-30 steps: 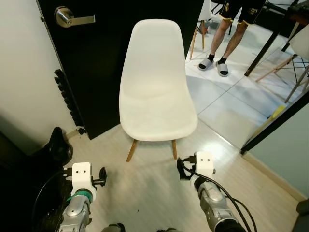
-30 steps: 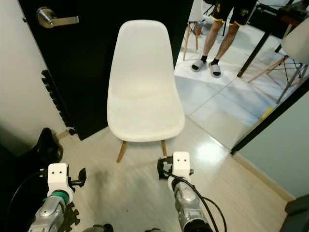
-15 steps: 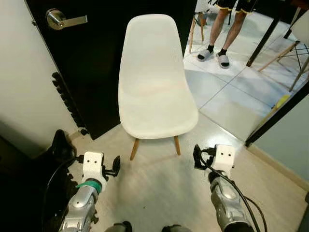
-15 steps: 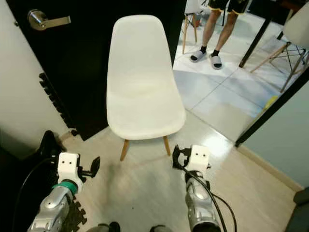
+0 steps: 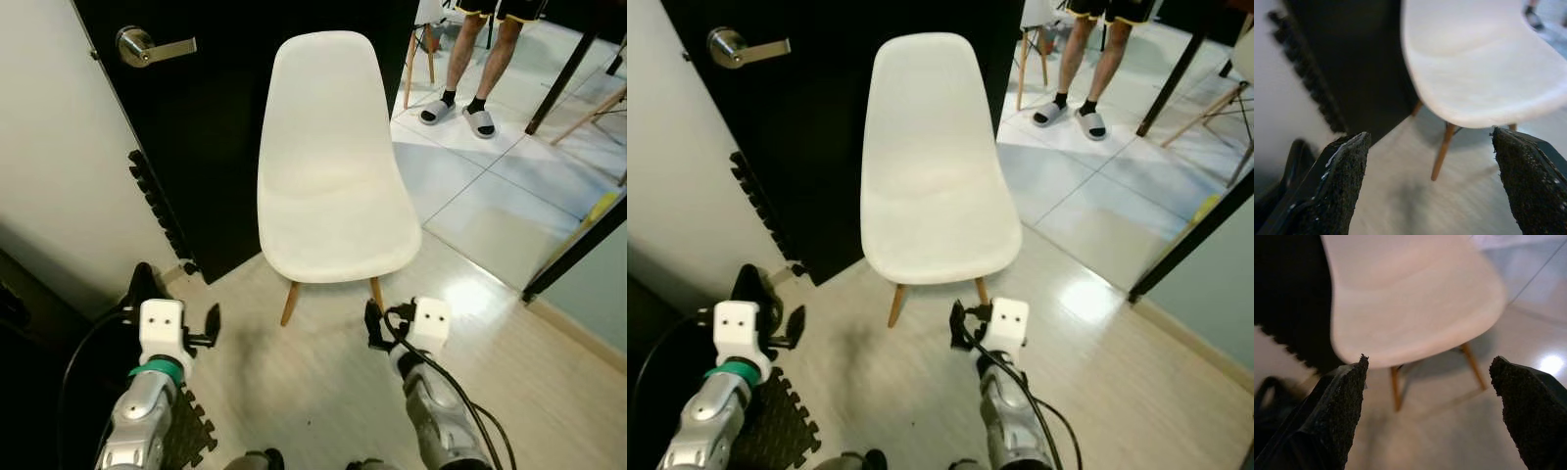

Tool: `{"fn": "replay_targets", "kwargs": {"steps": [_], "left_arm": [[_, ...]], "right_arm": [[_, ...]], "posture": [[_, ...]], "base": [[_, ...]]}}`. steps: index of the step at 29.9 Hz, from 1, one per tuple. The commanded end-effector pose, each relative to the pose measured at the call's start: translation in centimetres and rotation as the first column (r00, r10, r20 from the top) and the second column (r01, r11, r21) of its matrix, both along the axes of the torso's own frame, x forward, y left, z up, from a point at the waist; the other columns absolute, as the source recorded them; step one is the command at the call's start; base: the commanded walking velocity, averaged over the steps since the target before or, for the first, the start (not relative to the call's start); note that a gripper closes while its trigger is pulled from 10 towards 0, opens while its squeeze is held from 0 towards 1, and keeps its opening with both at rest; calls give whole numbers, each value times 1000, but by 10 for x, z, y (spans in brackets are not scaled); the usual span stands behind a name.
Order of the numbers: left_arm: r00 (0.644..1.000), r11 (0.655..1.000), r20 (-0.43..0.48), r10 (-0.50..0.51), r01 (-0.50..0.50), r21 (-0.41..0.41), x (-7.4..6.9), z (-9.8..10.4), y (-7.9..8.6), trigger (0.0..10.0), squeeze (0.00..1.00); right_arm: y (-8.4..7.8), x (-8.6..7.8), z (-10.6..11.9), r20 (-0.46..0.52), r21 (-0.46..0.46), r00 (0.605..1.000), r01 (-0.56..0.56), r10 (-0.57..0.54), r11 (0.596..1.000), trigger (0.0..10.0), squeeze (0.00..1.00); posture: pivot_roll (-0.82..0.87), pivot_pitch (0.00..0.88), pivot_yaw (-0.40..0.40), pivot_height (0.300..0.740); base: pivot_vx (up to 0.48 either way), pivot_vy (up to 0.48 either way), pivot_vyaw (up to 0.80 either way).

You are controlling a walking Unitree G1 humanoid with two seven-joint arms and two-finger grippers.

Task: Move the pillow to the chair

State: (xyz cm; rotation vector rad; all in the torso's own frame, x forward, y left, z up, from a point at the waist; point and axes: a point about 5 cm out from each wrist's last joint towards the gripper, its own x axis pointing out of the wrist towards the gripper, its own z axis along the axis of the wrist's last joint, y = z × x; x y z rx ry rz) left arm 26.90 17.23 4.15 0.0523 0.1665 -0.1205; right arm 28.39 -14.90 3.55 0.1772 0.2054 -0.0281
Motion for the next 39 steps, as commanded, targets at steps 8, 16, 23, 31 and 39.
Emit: {"fn": "replay_targets", "kwargs": {"steps": [8,16,23,31,39], "left_arm": [[991,1000,-132,-22,22,-5,-8,-16,-11,10000,0],[993,996,-89,79,-75,47,-9,-17,-5,10000,0],[995,997,-73,74,-73,16,-11,-13,-8,10000,0],[994,997,-72,76,-74,30,-13,-12,-8,10000,0],[992,993,-62,107,-103,63,-11,-10,-7,10000,0]], "right_arm": [[-3,-7,-7,-10,-27,1000,18,-18,999,10000,0],[1,-19,-27,-117,-45,993,-21,15,999,10000,0],[1,-18,-31,-145,-79,989,-26,14,997,10000,0],[3,-15,-29,-143,-89,989,-38,25,995,10000,0],[7,-9,-25,-120,-136,991,-81,64,987,10000,0]], "posture": [[-34,40,93,740],[-25,31,61,740],[-16,23,54,740],[-4,25,53,740],[4,41,53,740]], "base": [[0,0,0],[0,0,0],[0,0,-338],[0,0,-800],[0,0,-800]]}}
